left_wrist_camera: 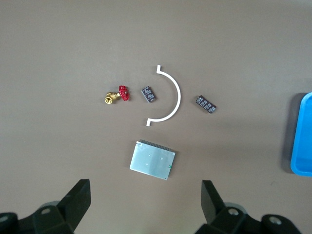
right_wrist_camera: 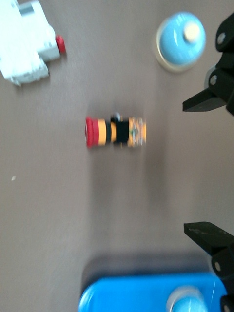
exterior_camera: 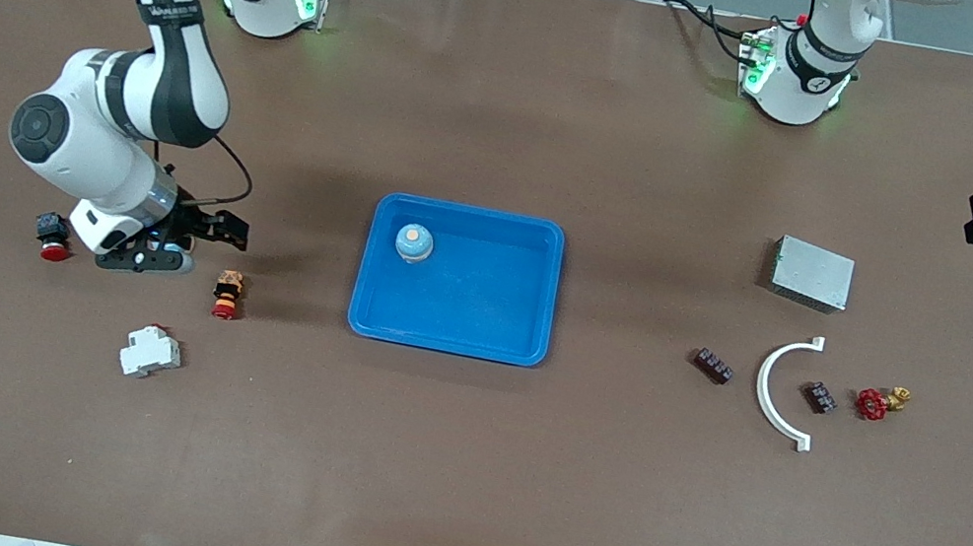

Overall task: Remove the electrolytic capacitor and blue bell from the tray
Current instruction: 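Set the bell on the table with the right gripper while the left gripper retracts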

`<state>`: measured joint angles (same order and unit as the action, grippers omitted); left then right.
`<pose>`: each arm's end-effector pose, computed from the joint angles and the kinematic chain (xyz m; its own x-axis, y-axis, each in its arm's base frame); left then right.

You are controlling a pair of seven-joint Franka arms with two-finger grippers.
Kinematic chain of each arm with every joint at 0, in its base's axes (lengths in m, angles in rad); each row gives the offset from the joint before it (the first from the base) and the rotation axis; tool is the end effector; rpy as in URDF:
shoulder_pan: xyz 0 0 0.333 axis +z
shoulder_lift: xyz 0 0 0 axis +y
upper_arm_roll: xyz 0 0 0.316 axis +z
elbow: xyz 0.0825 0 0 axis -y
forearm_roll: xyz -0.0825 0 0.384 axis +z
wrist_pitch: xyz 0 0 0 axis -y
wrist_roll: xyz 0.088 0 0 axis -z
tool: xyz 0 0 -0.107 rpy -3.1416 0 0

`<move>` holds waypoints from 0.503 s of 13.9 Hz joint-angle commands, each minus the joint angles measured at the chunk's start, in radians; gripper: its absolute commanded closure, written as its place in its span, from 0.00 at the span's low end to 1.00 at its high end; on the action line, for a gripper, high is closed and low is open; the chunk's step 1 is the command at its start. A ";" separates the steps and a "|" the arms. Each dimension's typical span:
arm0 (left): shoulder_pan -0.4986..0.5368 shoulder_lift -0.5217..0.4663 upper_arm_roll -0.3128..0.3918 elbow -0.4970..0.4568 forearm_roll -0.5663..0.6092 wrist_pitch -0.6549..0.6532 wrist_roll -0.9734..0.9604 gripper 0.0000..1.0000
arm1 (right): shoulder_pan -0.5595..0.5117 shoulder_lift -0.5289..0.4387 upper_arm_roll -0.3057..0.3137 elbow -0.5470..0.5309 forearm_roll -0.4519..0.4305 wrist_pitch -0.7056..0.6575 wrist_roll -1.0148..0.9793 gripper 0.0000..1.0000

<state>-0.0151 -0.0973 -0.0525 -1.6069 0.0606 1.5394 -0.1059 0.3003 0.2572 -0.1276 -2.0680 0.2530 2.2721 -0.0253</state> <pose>0.5200 -0.0301 0.6572 0.9985 0.0401 0.0365 0.0423 -0.9972 -0.0620 0.5693 0.1072 0.3048 0.9977 0.0372 -0.0570 0.0281 -0.9879 -0.1528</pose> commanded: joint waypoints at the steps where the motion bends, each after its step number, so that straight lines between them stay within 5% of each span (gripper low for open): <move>1: -0.002 -0.027 0.006 -0.024 -0.030 -0.012 0.012 0.00 | 0.106 -0.023 -0.007 0.023 0.012 -0.032 0.204 0.00; 7: 0.000 -0.027 0.010 -0.015 -0.038 -0.025 0.012 0.00 | 0.304 -0.006 -0.009 0.025 -0.009 0.058 0.510 0.00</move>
<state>-0.0148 -0.1032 -0.0514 -1.6129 0.0434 1.5246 -0.1059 0.5557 0.2524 -0.1258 -2.0359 0.2520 2.2953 0.4059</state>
